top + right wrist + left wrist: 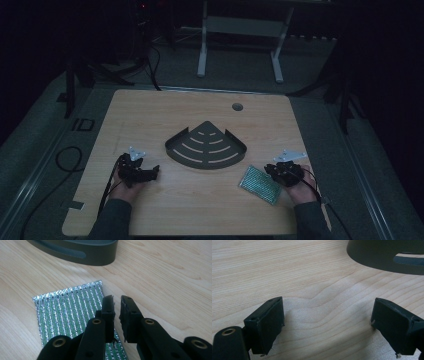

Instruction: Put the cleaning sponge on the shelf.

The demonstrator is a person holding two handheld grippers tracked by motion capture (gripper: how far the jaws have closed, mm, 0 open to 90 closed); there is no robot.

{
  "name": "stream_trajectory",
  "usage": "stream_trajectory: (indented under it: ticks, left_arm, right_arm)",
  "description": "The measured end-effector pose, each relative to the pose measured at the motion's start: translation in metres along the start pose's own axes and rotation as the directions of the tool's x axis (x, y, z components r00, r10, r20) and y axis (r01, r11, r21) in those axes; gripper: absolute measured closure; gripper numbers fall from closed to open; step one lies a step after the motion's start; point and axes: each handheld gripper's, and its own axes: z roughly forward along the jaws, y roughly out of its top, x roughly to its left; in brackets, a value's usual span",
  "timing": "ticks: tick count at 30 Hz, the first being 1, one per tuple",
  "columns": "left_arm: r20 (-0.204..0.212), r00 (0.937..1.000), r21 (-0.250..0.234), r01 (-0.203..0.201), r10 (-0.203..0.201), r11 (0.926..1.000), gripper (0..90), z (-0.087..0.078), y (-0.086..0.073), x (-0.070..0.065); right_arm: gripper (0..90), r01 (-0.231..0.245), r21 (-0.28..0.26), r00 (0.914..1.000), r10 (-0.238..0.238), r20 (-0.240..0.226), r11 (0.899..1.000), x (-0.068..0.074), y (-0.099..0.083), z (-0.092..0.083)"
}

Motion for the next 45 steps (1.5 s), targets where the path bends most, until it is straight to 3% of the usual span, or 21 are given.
stream_trajectory:
  ticks: [10, 22, 32, 39, 45]
  left_arm:
    - [0.000, 1.0000, 0.000, 0.000, 0.000, 1.0000, 11.7, 0.000, 0.000, 0.000]
    - [0.000, 1.0000, 0.000, 0.000, 0.000, 1.0000, 11.7, 0.000, 0.000, 0.000]
    - [0.000, 1.0000, 0.000, 0.000, 0.000, 1.0000, 11.7, 0.000, 0.000, 0.000]
    - [0.000, 1.0000, 0.000, 0.000, 0.000, 1.0000, 11.7, 0.000, 0.000, 0.000]
    - [0.000, 1.0000, 0.000, 0.000, 0.000, 1.0000, 11.7, 0.000, 0.000, 0.000]
  right_arm:
    - [77.1, 0.043, 0.088, 0.9976, -0.038, -0.058, 0.995, -0.010, 0.002, 0.008]
    - [71.9, 0.054, 0.136, 0.9952, -0.042, -0.089, 0.989, -0.012, -0.002, 0.014]
    - [73.2, 0.030, 0.144, 0.9919, -0.012, -0.127, 0.989, -0.014, -0.001, 0.010]
    - [74.5, 0.008, 0.173, 0.9886, 0.018, -0.149, 0.985, -0.018, 0.001, 0.013]
    - [75.1, 0.021, 0.210, 0.9844, 0.017, -0.175, 0.978, -0.021, 0.006, 0.016]
